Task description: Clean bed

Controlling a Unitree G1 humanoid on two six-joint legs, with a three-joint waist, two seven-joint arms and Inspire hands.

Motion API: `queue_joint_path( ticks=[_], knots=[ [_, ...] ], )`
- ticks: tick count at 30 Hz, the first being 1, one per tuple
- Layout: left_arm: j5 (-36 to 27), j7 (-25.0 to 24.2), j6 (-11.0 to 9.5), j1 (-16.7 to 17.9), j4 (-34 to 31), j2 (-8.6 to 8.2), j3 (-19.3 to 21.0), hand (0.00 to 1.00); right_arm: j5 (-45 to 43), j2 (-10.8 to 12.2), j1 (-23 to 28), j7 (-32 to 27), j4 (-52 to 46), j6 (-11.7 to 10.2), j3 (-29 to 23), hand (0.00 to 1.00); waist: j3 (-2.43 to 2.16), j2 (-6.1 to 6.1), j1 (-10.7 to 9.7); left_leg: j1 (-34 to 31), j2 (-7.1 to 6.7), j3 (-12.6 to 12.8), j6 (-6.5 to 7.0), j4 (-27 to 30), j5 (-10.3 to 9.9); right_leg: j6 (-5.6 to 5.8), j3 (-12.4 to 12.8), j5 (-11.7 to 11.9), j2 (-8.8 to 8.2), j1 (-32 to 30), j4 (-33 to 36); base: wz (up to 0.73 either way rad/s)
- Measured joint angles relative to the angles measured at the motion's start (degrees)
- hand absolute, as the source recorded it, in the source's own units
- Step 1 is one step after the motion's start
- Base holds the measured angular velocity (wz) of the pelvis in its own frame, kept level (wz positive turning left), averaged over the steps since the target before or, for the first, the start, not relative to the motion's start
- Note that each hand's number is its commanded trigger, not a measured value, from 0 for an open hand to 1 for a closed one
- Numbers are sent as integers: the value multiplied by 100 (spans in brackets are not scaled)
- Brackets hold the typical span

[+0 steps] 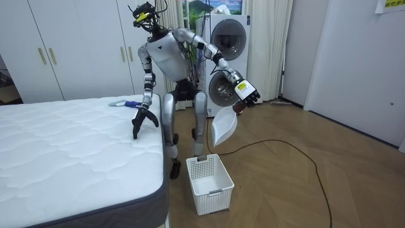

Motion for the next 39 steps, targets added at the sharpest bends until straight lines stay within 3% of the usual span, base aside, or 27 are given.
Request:
queue_joint_path(
  ticks=[2, 7, 10, 12, 13, 14, 16, 17, 18, 20, 21, 22, 24, 26, 27, 28, 29, 30, 31, 32, 33, 34, 35, 36, 37, 39],
  knots=[
    [-11, 16, -17, 1, -3, 6, 0, 100, 68, -14, 3, -25, 1, -15, 2, 0, 3, -16, 1, 11, 0, 3, 0, 3, 0, 2, 3, -3, 1, 17, -9, 0],
    [-13, 170, -169, 3, -126, 2, 24, 100, 129, -111, 53, -147, 1, -81, -38, 0, 20, -210, 71, 106, 11, 1, 0, 5, 0, 2, 3, -5, 18, 124, -55, -2],
    [-125, 285, -292, 163, -465, -5, 39, 100, 95, -110, 99, -214, 23, -123, -82, 0, 3, -352, 99, 231, 79, -31, -1, 5, -1, 19, 7, 59, 118, 348, -274, -10],
    [-241, 383, -363, 474, -1132, -91, 313, 100, 149, -87, 218, -284, 22, -144, -231, 0, -1, -479, 232, 469, 155, -95, -57, -82, -40, 51, 180, 155, 304, 605, -512, -48],
    [-434, 503, -418, 801, -1511, -220, 578, 100, 168, -67, 348, -349, 18, -145, -263, 0, -25, -609, 334, 708, 166, -95, -69, -214, -48, 48, 293, 186, 378, 757, -576, -68],
    [-532, 575, -426, 945, -1672, -326, 690, 100, 193, -74, 430, -382, 14, -145, -264, 0, -46, -664, 383, 818, 175, -96, -82, -251, -56, 43, 318, 196, 399, 841, -617, -74],
    [-1066, 801, -478, 1580, -2259, -881, 1139, 100, 399, -48, 745, -449, -83, -121, -265, 0, -150, -923, 530, 1246, 202, -115, -118, -375, -93, 41, 571, 213, 541, 1183, -741, -74],
    [-1234, 830, -490, 1719, -2384, -1075, 1243, 100, 458, -37, 806, -452, -120, -120, -269, 0, -162, -971, 545, 1347, 223, -169, -127, -382, -123, 44, 647, 231, 603, 1281, -795, -81],
    [-1598, 860, -495, 1946, -2637, -1422, 1368, 100, 471, -20, 926, -458, -229, -111, -285, 0, -195, -1034, 574, 1512, 296, -189, -158, -378, -212, 38, 739, 293, 712, 1481, -952, -57],
    [-2159, 862, -522, 2157, -3087, -1792, 1387, 100, 472, 83, 1154, -475, -540, -114, -366, 0, -224, -1114, 531, 1693, 409, -172, -189, -377, -341, 40, 778, 373, 847, 1722, -1152, -40],
    [-2560, 863, -615, 2247, -3369, -1944, 1365, 100, 536, 256, 1293, -515, -735, -129, -438, 0, -226, -1215, 510, 1810, 462, -112, -183, -407, -388, 40, 787, 425, 923, 1821, -1256, -34],
    [-2754, 862, -668, 2254, -3451, -2021, 1358, 100, 569, 332, 1351, -529, -794, -142, -463, 0, -233, -1272, 515, 1879, 483, -33, -184, -444, -390, 33, 796, 454, 965, 1871, -1302, -49],
    [-3386, 880, -734, 2305, -3834, -2349, 1365, 100, 576, 542, 1443, -510, -842, -185, -524, 0, -244, -1423, 500, 2157, 517, 284, -177, -594, -401, 23, 802, 602, 1050, 2020, -1432, -85],
    [-3769, 882, -822, 2412, -4176, -2527, 1364, 100, 556, 657, 1427, -508, -842, -187, -527, 0, -229, -1530, 485, 2282, 492, 664, -175, -608, -409, 25, 994, 710, 1134, 2038, -1473, -112],
    [-3977, 880, -944, 2467, -4332, -2610, 1359, 100, 574, 741, 1423, -519, -836, -189, -472, 0, -227, -1567, 498, 2308, 535, 920, -171, -579, -406, 18, 1131, 933, 1230, 2089, -1689, -110],
    [-4051, 874, -988, 2503, -4418, -2642, 1357, 100, 590, 786, 1424, -514, -820, -189, -437, 0, -228, -1590, 514, 2318, 568, 1030, -167, -573, -404, -1, 1082, 1103, 1267, 2148, -1905, -162],
    [-4064, 872, -1067, 2550, -4591, -2691, 1357, 100, 606, 854, 1388, -513, -776, -182, -363, 0, -218, -1588, 631, 2295, 770, 1467, -138, -620, -406, -74, 608, 1382, 1259, 2280, -2252, -156],
    [-4068, 835, -1159, 2496, -4607, -2754, 1276, 100, 618, 897, 1388, -529, -719, -175, -353, 0, -199, -1608, 680, 2327, 846, 1986, -117, -660, -418, -32, -380, 908, 1051, 2276, -1637, -177],
    [-4075, 768, -1227, 2470, -4615, -2835, 1137, 100, 659, 875, 1386, -582, -669, -168, -353, 0, -210, -1628, 801, 2432, 851, 2363, -117, -692, -418, -11, -1010, 341, 653, 2342, -840, -132],
    [-4092, 755, -1244, 2469, -4615, -2869, 1073, 100, 683, 870, 1366, -614, -665, -172, -354, 0, -208, -1633, 867, 2474, 840, 2558, -116, -708, -418, 50, -1184, 157, 446, 2403, -541, -144],
    [-4202, 751, -1245, 2479, -4613, -2894, 953, 100, 698, 871, 1275, -717, -618, -185, -287, 0, -194, -1657, 938, 2526, 836, 2893, -114, -704, -420, 205, -1364, -44, 14, 2615, -230, -121],
    [-4256, 749, -1244, 2483, -4612, -2893, 913, 100, 710, 875, 1227, -754, -597, -203, -235, 0, -182, -1671, 989, 2552, 838, 3030, -112, -692, -421, 253, -1452, -58, -166, 2725, -198, -146],
    [-4308, 739, -1244, 2485, -4616, -2899, 900, 100, 736, 902, 1153, -791, -536, -281, -128, 0, -170, -1733, 1054, 2570, 847, 3245, -103, -653, -427, 332, -1581, -34, -507, 2957, -327, -141],
    [-4393, 742, -1245, 2458, -4635, -2879, 910, 100, 761, 906, 1057, -813, -503, -323, 7, 0, -122, -1832, 1130, 2562, 854, 3254, -88, -592, -439, 523, -1645, -49, -640, 3052, -635, -184],
    [-4427, 743, -1245, 2466, -4636, -2912, 943, 100, 772, 903, 951, -779, -452, -333, 112, 0, -86, -1873, 1261, 2502, 863, 2734, -93, -576, -434, 538, -1786, -66, -561, 3048, -928, -174],
    [-4512, 742, -1243, 2517, -4635, -2945, 987, 100, 848, 900, 806, -665, -438, -333, 290, 0, -94, -1871, 1316, 2330, 914, 1863, -199, -480, -375, 530, -1741, 25, -312, 3242, -1563, -153]
  ],
)
